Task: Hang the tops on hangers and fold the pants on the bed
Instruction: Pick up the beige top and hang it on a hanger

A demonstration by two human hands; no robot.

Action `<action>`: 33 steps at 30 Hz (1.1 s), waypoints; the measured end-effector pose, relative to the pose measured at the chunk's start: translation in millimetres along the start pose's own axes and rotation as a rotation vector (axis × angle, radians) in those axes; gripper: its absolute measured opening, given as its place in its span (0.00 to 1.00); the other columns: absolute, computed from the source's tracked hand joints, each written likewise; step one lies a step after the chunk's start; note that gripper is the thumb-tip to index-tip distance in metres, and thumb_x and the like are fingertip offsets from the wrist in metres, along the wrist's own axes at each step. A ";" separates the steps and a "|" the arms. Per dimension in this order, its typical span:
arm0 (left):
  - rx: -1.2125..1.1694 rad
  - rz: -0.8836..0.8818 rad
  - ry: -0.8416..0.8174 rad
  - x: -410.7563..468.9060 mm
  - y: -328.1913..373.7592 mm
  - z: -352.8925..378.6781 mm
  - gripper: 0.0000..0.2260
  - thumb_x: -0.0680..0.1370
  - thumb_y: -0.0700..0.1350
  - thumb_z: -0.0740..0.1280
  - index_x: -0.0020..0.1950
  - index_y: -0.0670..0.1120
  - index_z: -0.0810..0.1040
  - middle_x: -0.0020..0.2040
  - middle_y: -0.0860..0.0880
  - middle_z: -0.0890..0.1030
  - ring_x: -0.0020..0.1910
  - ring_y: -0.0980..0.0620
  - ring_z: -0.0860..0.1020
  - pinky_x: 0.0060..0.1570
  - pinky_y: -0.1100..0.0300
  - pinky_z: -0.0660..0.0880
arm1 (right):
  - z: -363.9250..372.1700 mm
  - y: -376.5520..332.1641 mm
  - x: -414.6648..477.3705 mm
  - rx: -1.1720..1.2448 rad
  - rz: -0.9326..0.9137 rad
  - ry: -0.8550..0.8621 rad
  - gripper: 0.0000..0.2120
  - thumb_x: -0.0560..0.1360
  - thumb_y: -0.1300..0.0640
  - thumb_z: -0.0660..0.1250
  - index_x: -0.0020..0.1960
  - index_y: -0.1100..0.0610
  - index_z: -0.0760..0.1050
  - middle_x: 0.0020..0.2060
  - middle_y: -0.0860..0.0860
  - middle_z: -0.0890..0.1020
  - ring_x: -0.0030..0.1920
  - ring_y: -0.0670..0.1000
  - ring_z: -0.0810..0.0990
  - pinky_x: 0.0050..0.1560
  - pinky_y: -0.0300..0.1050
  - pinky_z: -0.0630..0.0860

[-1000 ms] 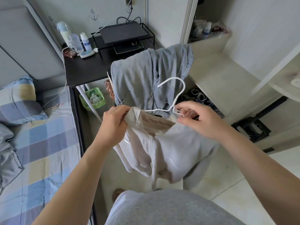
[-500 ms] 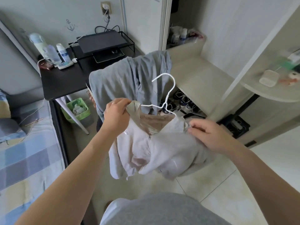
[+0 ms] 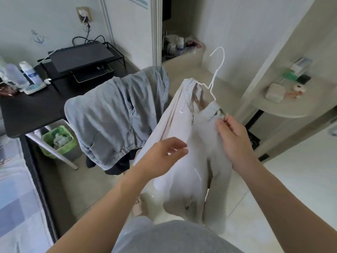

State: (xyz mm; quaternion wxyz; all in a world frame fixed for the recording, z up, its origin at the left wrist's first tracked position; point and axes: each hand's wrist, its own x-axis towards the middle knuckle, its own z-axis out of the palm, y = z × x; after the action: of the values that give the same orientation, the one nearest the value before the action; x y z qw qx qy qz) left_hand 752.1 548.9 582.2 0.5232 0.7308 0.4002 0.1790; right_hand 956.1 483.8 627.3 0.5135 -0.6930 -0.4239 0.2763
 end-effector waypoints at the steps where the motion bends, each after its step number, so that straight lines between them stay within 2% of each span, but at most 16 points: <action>1: 0.008 0.011 -0.036 7.1 2.1 0.1 0.10 0.78 0.56 0.71 0.58 0.57 0.80 0.53 0.61 0.82 0.51 0.65 0.79 0.50 0.67 0.73 | 5.1 -5.5 11.0 -0.010 -0.010 0.019 0.13 0.83 0.53 0.61 0.40 0.53 0.72 0.32 0.46 0.69 0.33 0.44 0.67 0.36 0.41 0.65; 3: 0.045 0.040 -0.093 24.6 7.1 -1.7 0.18 0.75 0.60 0.73 0.62 0.60 0.76 0.57 0.62 0.80 0.56 0.64 0.78 0.54 0.66 0.73 | 15.7 -17.6 36.8 -0.020 -0.043 0.056 0.13 0.83 0.53 0.61 0.40 0.51 0.72 0.31 0.43 0.69 0.31 0.42 0.66 0.33 0.36 0.64; 5: 0.069 0.067 -0.137 47.3 12.3 -6.7 0.24 0.73 0.61 0.74 0.66 0.61 0.72 0.60 0.63 0.77 0.59 0.64 0.75 0.57 0.67 0.72 | 25.1 -30.6 65.9 -0.037 -0.090 0.101 0.13 0.83 0.53 0.61 0.41 0.55 0.73 0.31 0.44 0.69 0.30 0.41 0.66 0.31 0.36 0.63; 8: 0.090 0.124 -0.186 93.0 24.8 -22.0 0.27 0.72 0.60 0.76 0.68 0.59 0.70 0.63 0.64 0.74 0.61 0.66 0.72 0.52 0.72 0.69 | 36.8 -52.8 113.2 -0.057 -0.165 0.156 0.12 0.82 0.54 0.61 0.42 0.58 0.73 0.32 0.45 0.70 0.31 0.41 0.66 0.31 0.35 0.64; 11: 0.112 0.206 -0.160 141.1 41.5 -44.0 0.26 0.70 0.62 0.76 0.64 0.60 0.70 0.60 0.66 0.74 0.58 0.71 0.70 0.51 0.76 0.68 | 47.8 -77.7 161.5 -0.017 -0.212 0.220 0.13 0.82 0.55 0.61 0.43 0.62 0.72 0.31 0.45 0.68 0.30 0.41 0.64 0.30 0.33 0.63; 12: 0.126 0.225 -0.143 155.6 48.0 -52.1 0.27 0.69 0.64 0.75 0.63 0.61 0.69 0.59 0.67 0.74 0.57 0.70 0.71 0.51 0.75 0.68 | 49.7 -87.4 178.3 -0.015 -0.229 0.254 0.14 0.82 0.56 0.61 0.43 0.65 0.71 0.31 0.45 0.67 0.31 0.41 0.64 0.31 0.34 0.63; 14: 0.181 0.266 -0.110 189.2 61.2 -72.8 0.27 0.68 0.67 0.73 0.62 0.61 0.68 0.59 0.66 0.74 0.57 0.64 0.73 0.53 0.65 0.73 | 52.3 -110.4 217.5 -0.001 -0.265 0.323 0.15 0.82 0.56 0.61 0.43 0.67 0.70 0.31 0.46 0.66 0.32 0.42 0.63 0.32 0.37 0.62; 16: 0.246 0.335 -0.081 224.1 76.1 -95.3 0.26 0.70 0.67 0.71 0.62 0.59 0.69 0.58 0.62 0.76 0.56 0.58 0.75 0.53 0.55 0.77 | 53.5 -132.6 257.6 0.023 -0.296 0.389 0.14 0.82 0.56 0.62 0.41 0.63 0.69 0.30 0.45 0.65 0.32 0.43 0.62 0.32 0.39 0.61; 20: 0.379 0.500 -0.058 295.6 110.8 -137.5 0.23 0.73 0.65 0.69 0.61 0.54 0.70 0.55 0.55 0.78 0.55 0.51 0.76 0.56 0.47 0.75 | 52.2 -174.2 332.5 0.059 -0.377 0.491 0.15 0.81 0.57 0.61 0.40 0.64 0.67 0.31 0.48 0.64 0.32 0.44 0.62 0.31 0.39 0.60; 23: 0.396 0.573 -0.047 343.3 146.8 -164.4 0.20 0.75 0.63 0.69 0.59 0.53 0.70 0.53 0.54 0.78 0.54 0.49 0.77 0.56 0.45 0.75 | 44.3 -210.3 381.8 0.041 -0.430 0.535 0.15 0.81 0.57 0.60 0.37 0.54 0.63 0.31 0.47 0.64 0.31 0.44 0.62 0.30 0.38 0.61; 26: 0.363 0.617 -0.031 385.3 184.2 -185.5 0.19 0.74 0.64 0.68 0.58 0.55 0.70 0.51 0.56 0.78 0.52 0.51 0.78 0.54 0.46 0.76 | 33.5 -245.9 429.0 0.041 -0.478 0.577 0.13 0.82 0.58 0.60 0.39 0.55 0.64 0.32 0.49 0.65 0.33 0.46 0.64 0.32 0.41 0.62; 30: 0.334 0.699 0.043 445.8 229.4 -207.9 0.18 0.74 0.62 0.69 0.58 0.55 0.71 0.47 0.56 0.78 0.46 0.52 0.78 0.48 0.48 0.78 | 17.3 -283.9 494.1 0.036 -0.583 0.614 0.19 0.81 0.61 0.60 0.34 0.51 0.60 0.28 0.45 0.63 0.26 0.40 0.60 0.27 0.34 0.59; 33: 0.344 0.753 0.149 492.6 258.7 -223.5 0.10 0.77 0.57 0.69 0.49 0.55 0.70 0.39 0.57 0.74 0.39 0.52 0.75 0.41 0.54 0.75 | 4.0 -310.7 542.5 0.005 -0.649 0.645 0.20 0.81 0.60 0.60 0.33 0.50 0.59 0.28 0.45 0.63 0.25 0.40 0.61 0.27 0.34 0.57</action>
State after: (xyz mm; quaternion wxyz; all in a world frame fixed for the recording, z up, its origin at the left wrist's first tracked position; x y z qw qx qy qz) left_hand 1006.1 1034.0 826.5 0.2615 0.8877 0.1660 0.3407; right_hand 1123.1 993.7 948.4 0.6808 -0.5737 -0.4371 -0.1277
